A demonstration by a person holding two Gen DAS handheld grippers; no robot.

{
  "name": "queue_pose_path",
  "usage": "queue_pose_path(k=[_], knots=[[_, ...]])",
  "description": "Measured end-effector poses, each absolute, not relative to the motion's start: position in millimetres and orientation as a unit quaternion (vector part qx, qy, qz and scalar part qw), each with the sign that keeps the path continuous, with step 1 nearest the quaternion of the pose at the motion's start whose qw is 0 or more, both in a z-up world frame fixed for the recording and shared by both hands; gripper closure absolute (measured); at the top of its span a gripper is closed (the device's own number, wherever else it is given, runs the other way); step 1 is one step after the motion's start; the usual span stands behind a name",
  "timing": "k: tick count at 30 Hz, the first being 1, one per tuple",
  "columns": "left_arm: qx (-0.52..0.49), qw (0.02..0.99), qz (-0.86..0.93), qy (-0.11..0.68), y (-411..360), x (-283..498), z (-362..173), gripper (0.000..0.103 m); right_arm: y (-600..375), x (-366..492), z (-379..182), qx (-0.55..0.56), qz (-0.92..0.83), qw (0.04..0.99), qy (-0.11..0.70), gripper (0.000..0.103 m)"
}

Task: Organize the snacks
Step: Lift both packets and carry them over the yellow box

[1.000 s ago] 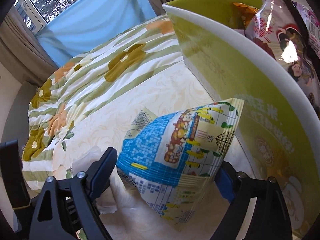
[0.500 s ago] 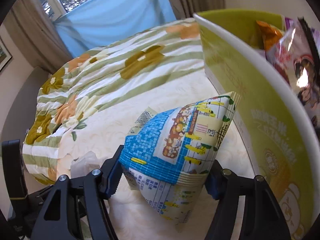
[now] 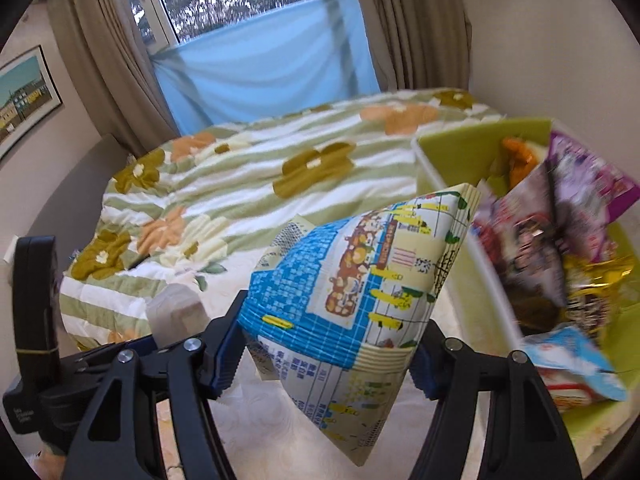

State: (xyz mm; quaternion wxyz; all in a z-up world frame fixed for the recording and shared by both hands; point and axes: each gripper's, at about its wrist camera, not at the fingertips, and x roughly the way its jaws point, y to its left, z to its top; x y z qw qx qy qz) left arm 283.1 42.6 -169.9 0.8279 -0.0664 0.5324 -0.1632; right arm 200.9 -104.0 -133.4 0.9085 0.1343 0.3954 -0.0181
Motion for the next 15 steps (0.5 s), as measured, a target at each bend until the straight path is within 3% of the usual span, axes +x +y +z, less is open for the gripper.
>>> queue_pose_path(k=[9,15], knots=[[-0.038,0.847,-0.217,0.484,-44,260,-99,0.043,-186,150,-75,0.140,-0.059,0.921,0.358,0.039],[-0.045,0.846,-0.237,0.476,-130,244,-81,0.043,-265,122,-59,0.136,-0.072,0.922,0.356,0.039]])
